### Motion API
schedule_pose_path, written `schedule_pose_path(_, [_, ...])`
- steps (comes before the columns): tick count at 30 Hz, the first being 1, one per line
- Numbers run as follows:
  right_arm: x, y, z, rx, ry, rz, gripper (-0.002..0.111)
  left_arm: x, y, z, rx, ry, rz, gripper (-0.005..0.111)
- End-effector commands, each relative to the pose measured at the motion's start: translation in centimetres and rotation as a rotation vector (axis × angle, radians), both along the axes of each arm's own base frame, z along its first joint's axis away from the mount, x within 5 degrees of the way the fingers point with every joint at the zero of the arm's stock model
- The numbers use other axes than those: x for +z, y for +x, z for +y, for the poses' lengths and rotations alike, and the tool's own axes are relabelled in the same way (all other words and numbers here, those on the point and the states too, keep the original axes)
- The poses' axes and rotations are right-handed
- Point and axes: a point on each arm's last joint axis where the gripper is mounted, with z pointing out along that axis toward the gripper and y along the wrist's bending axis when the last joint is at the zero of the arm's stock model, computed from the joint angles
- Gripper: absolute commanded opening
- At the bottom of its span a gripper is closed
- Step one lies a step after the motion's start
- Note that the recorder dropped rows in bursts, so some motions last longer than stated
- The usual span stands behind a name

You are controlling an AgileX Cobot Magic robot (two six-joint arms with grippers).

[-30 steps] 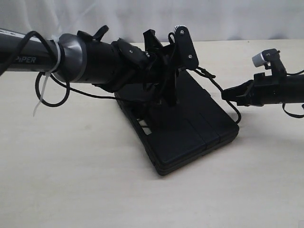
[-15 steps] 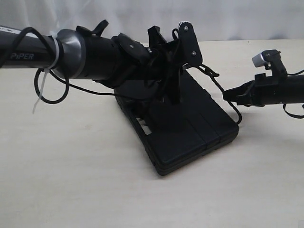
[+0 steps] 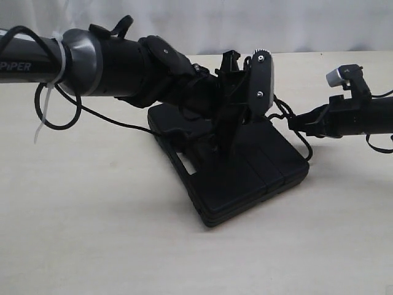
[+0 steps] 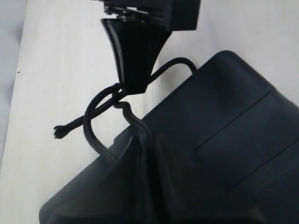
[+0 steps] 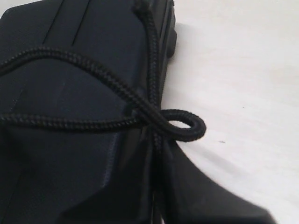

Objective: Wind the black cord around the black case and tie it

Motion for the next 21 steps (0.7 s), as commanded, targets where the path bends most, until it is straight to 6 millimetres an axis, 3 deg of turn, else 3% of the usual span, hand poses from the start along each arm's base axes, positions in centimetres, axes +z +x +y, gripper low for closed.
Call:
schedule_pose_path(1, [0.2,0.0,0.1,0.002,0.014,-0.003,0.004,0.6,-0.3,-0.2,-0.048,0.003,-0.017,0.000])
schedule_pose_path(11, [0.6,0.3,0.2,-0.026,0.059,-0.024,0.004,-0.1,-1.7,0.1,-0.256,0.110,-0.003,0.000])
schedule_pose_path(19, [0.8,0.2,0.4,-0.003,0.085,-0.031,0.004,-0.2,-1.7,0.1,-0.260,0.116,-0.006,0.001])
schedule_pose_path(21, [1.1,0.2,0.6,0.015,0.114,-0.050,0.004,-0.2,-1.7,0.1,-0.260,0.116,-0.006,0.007])
